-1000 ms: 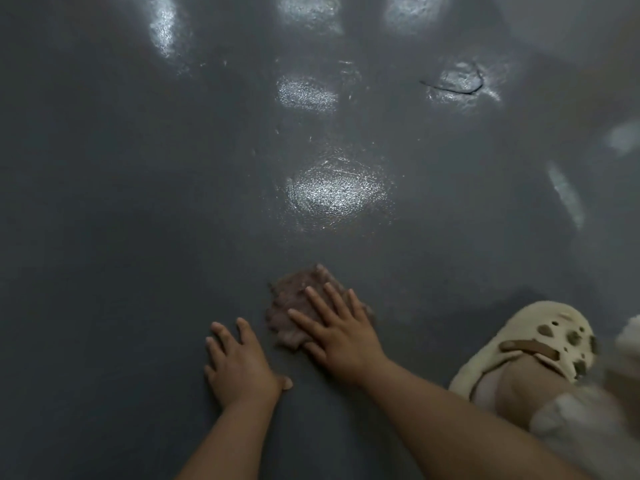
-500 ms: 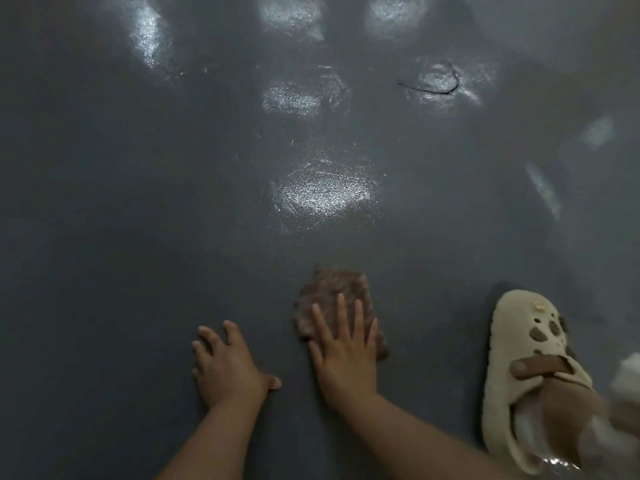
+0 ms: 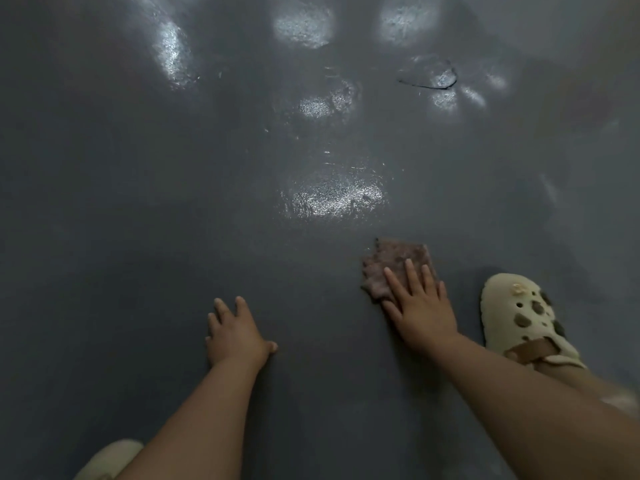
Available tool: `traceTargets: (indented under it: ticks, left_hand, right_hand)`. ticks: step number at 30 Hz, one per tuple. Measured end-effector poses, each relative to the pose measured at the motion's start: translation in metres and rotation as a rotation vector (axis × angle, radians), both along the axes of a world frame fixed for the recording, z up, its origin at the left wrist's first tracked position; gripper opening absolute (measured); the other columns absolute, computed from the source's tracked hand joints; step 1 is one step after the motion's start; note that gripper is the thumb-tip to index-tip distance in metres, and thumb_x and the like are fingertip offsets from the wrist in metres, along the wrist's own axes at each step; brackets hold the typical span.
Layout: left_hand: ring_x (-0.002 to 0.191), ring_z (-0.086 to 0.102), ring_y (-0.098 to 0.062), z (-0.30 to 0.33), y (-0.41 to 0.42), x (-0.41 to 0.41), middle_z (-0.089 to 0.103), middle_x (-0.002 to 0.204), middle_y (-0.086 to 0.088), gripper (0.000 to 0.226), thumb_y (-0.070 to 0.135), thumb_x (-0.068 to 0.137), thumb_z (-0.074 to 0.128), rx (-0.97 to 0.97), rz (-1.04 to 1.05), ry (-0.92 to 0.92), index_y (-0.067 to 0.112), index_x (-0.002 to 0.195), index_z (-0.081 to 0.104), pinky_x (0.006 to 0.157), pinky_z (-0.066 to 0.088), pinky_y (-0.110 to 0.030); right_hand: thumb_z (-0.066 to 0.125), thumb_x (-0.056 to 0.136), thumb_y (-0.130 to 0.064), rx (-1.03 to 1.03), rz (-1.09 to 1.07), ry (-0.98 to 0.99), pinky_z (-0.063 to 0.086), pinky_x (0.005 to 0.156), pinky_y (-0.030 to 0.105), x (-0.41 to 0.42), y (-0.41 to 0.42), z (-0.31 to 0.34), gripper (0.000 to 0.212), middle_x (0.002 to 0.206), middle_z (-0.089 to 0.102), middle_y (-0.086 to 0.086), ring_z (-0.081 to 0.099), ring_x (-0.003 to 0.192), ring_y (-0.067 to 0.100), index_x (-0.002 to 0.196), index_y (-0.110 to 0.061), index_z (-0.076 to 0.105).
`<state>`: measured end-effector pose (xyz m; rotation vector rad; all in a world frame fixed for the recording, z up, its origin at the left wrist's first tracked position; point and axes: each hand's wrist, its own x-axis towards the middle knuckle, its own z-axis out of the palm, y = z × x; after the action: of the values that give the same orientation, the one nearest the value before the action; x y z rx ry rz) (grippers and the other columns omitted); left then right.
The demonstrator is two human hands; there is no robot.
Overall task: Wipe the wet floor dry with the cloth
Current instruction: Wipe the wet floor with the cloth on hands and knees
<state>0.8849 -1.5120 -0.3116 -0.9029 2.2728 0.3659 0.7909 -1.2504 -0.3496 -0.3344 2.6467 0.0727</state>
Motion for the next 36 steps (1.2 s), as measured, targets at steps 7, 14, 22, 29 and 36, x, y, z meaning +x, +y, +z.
traceTargets:
  ticks: [7, 14, 22, 29, 36]
  left_hand:
    - [0.146, 0.0, -0.028, 0.07, 0.049, 0.0, -0.008, 0.159, -0.01, 0.096, 0.034, 0.085, 0.068, 0.101, -0.11, 0.139, 0.023, 0.152, 0.0, 0.115, 0.016, -0.039]
    - [0.146, 0.003, -0.028, 0.146, 0.099, 0.03, -0.002, 0.159, -0.009, 0.081, 0.019, 0.09, 0.06, 0.093, -0.158, 0.32, 0.024, 0.152, 0.007, 0.115, 0.016, -0.039]
    - [0.145, 0.005, -0.028, 0.163, 0.129, 0.042, -0.004, 0.159, -0.01, 0.089, 0.016, 0.084, 0.067, 0.125, -0.247, 0.385, 0.026, 0.151, 0.01, 0.114, 0.02, -0.039]
    - [0.146, -0.001, -0.029, 0.116, 0.13, 0.01, -0.013, 0.158, -0.01, 0.09, 0.011, 0.086, 0.062, 0.12, -0.275, 0.265, 0.025, 0.152, 0.003, 0.117, 0.015, -0.038]
    - [0.146, -0.002, -0.029, 0.048, 0.141, -0.012, -0.015, 0.157, -0.01, 0.087, 0.017, 0.09, 0.061, 0.138, -0.257, 0.149, 0.026, 0.151, 0.001, 0.116, 0.015, -0.038]
  right_hand:
    - [0.039, 0.096, -0.044, -0.06, 0.061, -0.157, 0.0, 0.117, 0.043, 0.025, -0.029, 0.074, 0.056, 0.16, -0.001, 0.005, -0.005, 0.147, 0.025, 0.148, -0.033, 0.023]
    - [0.041, 0.096, -0.035, -0.178, 0.017, -0.043, 0.003, 0.117, 0.041, 0.085, -0.017, 0.152, 0.054, 0.16, 0.005, 0.004, 0.0, 0.147, 0.023, 0.147, -0.027, 0.026]
    - [0.04, 0.097, -0.032, -0.187, -0.069, 0.051, 0.005, 0.117, 0.041, 0.111, 0.014, 0.189, 0.051, 0.16, 0.006, 0.005, 0.001, 0.147, 0.024, 0.146, -0.025, 0.028]
    - [0.036, 0.099, -0.032, -0.14, -0.081, -0.041, 0.002, 0.118, 0.039, 0.08, 0.018, 0.14, 0.055, 0.16, -0.003, 0.005, -0.005, 0.147, 0.023, 0.15, -0.02, 0.017]
    - [0.036, 0.099, -0.033, -0.159, -0.001, -0.059, 0.001, 0.117, 0.036, 0.034, 0.006, 0.076, 0.063, 0.159, -0.009, 0.007, -0.006, 0.147, 0.023, 0.152, -0.016, 0.006]
